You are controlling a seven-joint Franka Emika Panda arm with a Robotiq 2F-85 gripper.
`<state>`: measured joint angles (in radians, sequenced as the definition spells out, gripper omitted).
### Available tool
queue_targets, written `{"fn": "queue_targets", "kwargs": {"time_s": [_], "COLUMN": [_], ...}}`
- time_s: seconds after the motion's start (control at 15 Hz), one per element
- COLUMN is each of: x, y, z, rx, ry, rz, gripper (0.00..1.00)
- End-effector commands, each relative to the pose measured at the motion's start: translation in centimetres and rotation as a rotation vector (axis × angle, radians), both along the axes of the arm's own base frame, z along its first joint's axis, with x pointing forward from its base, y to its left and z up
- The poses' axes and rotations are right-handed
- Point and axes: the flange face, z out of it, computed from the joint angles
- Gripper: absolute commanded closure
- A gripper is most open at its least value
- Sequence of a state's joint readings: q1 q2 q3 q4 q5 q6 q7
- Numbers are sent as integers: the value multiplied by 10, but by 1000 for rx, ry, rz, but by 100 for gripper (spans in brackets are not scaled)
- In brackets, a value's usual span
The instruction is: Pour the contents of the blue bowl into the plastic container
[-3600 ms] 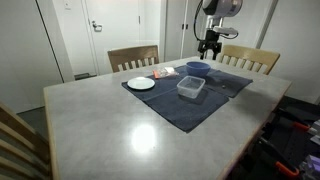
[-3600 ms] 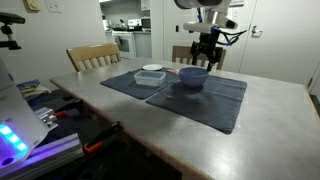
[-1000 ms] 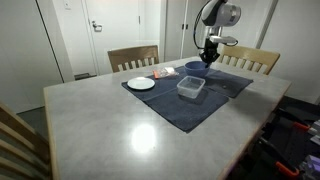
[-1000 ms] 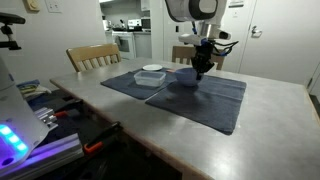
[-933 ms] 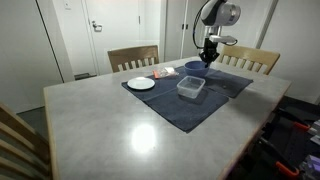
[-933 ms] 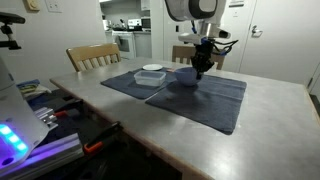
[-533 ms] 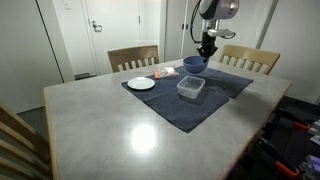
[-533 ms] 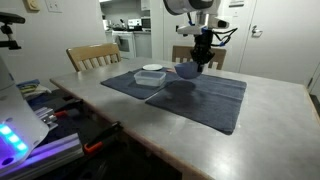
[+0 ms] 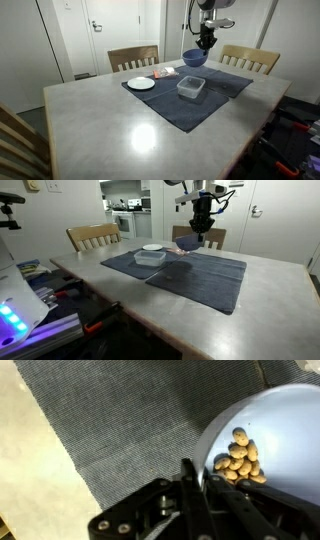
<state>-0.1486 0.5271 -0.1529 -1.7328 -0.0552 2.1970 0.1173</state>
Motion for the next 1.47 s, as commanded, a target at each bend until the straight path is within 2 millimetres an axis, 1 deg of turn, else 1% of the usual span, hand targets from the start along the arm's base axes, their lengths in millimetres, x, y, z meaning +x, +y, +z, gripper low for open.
{"fn": "queue_targets", "kwargs": {"time_s": [0.0, 0.27, 0.6, 0.73, 0.93, 1.07, 1.2, 1.4], "x": [2, 3, 4, -3, -14, -23, -31, -43], "y": [19, 45, 74, 90, 108, 116, 125, 137], "z": [14, 12, 20, 25, 33, 33, 30, 18], "rx": [-35, -31, -63, -82, -105, -115, -117, -118], "ry": [38, 44, 62, 89, 137, 167, 184, 197], "rz": [-11, -45, -98, -108, -92, -73, -65, -72], "gripper": [99, 99, 99, 99, 99, 99, 99, 99]}}
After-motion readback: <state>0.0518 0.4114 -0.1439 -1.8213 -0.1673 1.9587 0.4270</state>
